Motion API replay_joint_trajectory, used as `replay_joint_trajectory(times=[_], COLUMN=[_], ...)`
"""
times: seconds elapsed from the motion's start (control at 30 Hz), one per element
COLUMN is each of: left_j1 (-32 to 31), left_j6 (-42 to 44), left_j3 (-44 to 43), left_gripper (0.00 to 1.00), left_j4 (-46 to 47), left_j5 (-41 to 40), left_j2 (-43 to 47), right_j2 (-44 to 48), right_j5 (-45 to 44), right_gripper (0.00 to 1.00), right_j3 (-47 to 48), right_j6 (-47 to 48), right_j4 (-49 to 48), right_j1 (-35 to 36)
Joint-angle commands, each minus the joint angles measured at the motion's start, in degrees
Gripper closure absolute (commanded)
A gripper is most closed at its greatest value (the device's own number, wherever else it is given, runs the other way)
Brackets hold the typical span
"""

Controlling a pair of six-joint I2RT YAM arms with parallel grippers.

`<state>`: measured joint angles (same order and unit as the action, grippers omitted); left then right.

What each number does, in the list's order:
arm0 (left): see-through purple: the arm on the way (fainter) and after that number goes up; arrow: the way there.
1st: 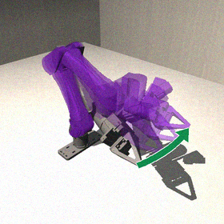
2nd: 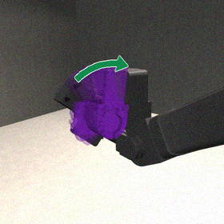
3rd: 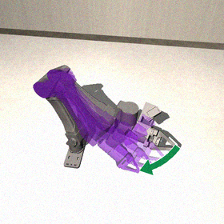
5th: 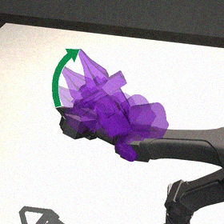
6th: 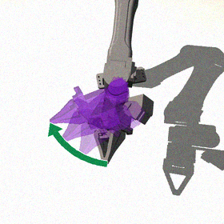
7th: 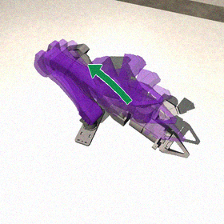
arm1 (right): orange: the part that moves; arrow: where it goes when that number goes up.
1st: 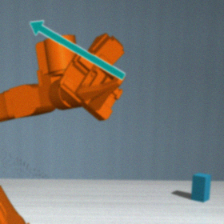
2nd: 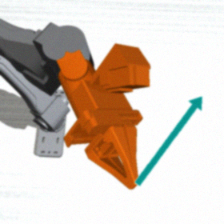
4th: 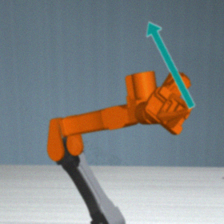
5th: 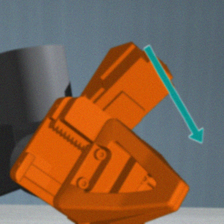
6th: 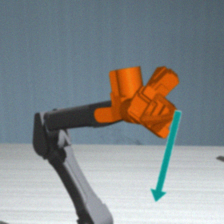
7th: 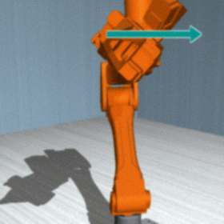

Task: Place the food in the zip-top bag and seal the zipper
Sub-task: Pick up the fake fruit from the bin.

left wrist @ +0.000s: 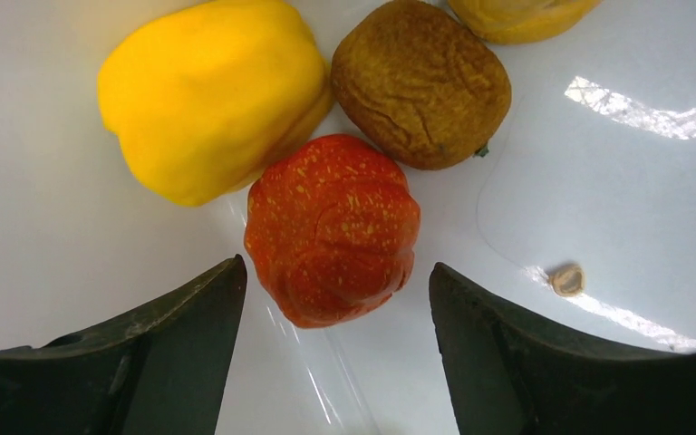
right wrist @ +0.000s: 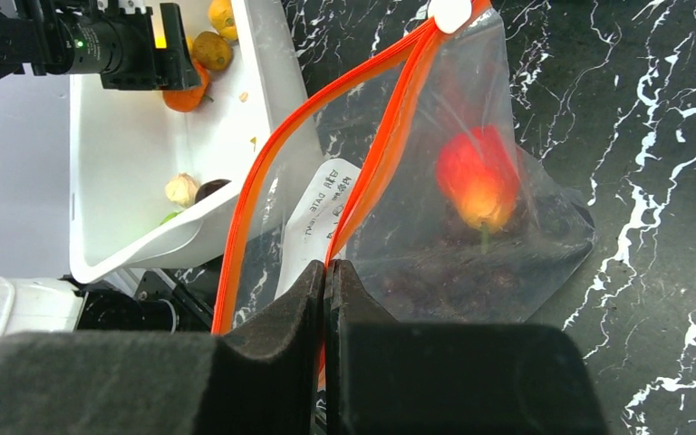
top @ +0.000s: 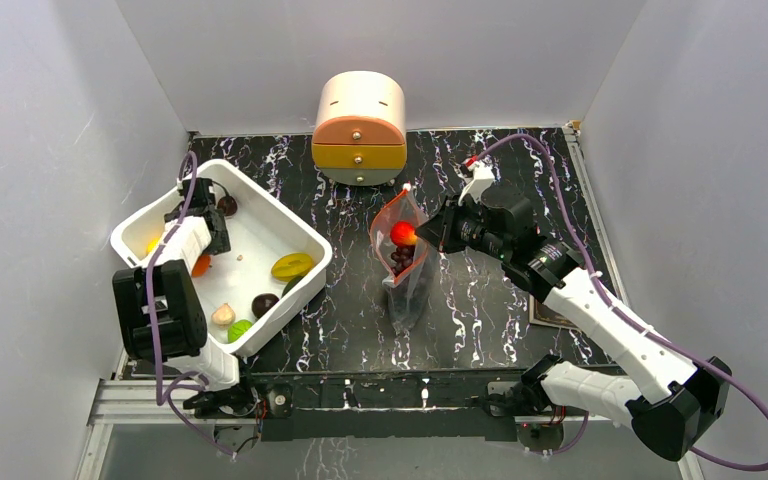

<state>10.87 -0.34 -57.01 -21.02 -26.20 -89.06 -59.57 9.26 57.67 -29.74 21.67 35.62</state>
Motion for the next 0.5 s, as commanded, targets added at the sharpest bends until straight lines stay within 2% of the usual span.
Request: replay_joint_trajectory(times=[0.0, 0.33, 0.47], left_j1=[0.02, -0.06, -0.06], left_j6=[3.89, 4.89, 2.97], left_j3=[-1.09, -2.86, -2.8], left_gripper=[0.29, 0.38, 0.54], left_j4=[2.54, 1.12, 0.14], left_j5=[-4.21, -4.8, -1.83], left_j2=[-2.82, -5.86, -5.79], right_j2=[0.42, 0.2, 0.09], right_j5=[-1.52, -2.25, -2.31], right_gripper=[1.0, 1.0, 1.0], right_j3=[2.95, 4.27, 4.7], right_j6=[2.14, 2.05, 2.34], right_j4=[-2.65, -2.61, -2.21], right_j1=[0.2, 0.17, 0.24])
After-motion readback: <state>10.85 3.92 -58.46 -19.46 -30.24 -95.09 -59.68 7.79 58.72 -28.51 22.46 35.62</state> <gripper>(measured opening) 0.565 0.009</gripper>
